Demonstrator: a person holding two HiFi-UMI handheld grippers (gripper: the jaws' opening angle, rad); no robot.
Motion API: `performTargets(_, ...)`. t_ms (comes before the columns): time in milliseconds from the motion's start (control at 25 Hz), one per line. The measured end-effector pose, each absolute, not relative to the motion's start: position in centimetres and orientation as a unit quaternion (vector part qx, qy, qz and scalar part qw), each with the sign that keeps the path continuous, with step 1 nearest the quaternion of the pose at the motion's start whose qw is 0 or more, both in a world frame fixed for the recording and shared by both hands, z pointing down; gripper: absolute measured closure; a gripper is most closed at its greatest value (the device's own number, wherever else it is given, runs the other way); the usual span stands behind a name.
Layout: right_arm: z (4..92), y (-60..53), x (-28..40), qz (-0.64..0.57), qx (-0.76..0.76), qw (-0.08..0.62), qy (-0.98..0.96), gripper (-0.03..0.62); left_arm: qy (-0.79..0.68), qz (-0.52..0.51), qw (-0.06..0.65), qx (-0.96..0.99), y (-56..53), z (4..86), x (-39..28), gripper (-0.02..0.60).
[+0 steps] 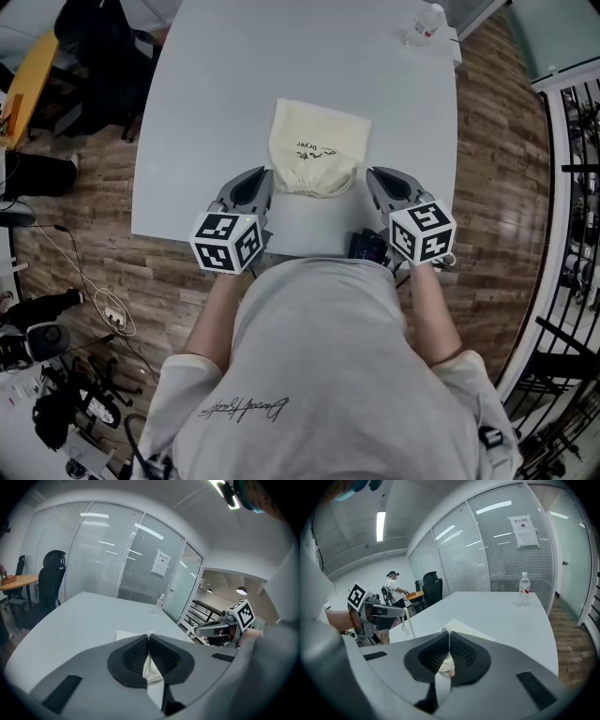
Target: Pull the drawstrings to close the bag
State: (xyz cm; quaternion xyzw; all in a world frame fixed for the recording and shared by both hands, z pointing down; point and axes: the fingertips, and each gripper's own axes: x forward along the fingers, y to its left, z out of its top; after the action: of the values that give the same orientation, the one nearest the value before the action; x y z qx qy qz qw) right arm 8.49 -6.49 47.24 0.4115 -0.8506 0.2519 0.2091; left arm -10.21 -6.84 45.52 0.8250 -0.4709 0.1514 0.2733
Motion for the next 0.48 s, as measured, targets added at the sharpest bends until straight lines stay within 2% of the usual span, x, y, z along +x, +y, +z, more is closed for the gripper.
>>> performTargets(480, 47.91, -6.16, 8.98, 0.253, 0.412, 0.218, -0.848, 0.568, -0.463, 0.155, 0.274, 0.828, -6.61, 45.78, -9.8, 0.566)
